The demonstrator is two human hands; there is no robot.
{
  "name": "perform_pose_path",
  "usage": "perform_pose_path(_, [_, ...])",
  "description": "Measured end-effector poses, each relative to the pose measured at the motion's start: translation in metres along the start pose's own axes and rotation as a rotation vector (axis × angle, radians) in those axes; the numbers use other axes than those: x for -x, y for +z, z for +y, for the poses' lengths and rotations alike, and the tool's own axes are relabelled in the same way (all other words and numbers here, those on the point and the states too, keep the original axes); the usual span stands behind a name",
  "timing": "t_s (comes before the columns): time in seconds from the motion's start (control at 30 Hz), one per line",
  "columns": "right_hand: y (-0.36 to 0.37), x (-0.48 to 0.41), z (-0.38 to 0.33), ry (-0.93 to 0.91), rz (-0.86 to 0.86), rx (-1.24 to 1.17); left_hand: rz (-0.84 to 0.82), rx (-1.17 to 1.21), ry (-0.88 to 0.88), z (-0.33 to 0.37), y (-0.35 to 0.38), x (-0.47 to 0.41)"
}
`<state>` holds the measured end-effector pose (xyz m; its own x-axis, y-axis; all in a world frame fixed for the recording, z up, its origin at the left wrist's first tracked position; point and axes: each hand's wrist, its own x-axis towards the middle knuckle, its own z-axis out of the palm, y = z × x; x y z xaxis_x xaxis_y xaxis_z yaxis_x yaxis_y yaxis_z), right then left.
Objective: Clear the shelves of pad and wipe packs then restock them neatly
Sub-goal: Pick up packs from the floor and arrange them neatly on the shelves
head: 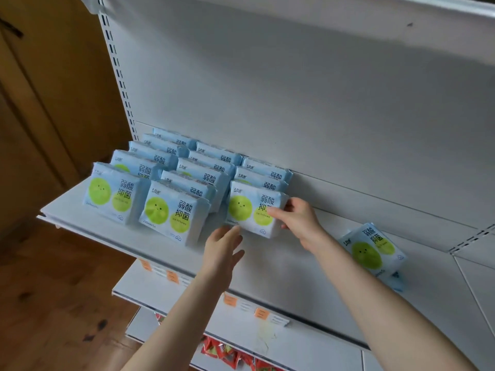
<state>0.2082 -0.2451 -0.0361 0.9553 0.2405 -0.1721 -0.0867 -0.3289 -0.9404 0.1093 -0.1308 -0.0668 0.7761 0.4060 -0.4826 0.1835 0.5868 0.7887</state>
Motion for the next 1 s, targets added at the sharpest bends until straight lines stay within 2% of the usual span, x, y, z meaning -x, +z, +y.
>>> perform_pose_path(0.37, [0.015, -0.025, 0.013, 0.028, 0.074, 0.062, -0.001, 0.03, -0.034, 0.008, 0.0, -0.023])
perform_pose_path(0.5, [0.01, -0.022, 0.011, 0.007, 0.09, 0.087, -0.005, -0.043, -0.05, 0.005, 0.007, -0.021])
perform_pose_path(0.63, [-0.013, -0.007, 0.003, -0.032, 0.122, 0.031, -0.099, -0.156, -0.033, -0.002, 0.028, -0.01])
perform_pose_path(0.8, [-0.07, 0.025, 0.007, -0.124, 0.254, -0.036, -0.25, -0.38, 0.056, -0.023, 0.07, 0.003])
perform_pose_path(0.93, [-0.128, 0.05, 0.032, -0.15, 0.535, -0.056, -0.329, -0.545, 0.047, -0.048, 0.102, 0.011])
perform_pose_path(1.0, [-0.154, 0.054, 0.053, -0.073, 0.643, 0.051, -0.329, -0.57, 0.007, -0.059, 0.114, 0.013])
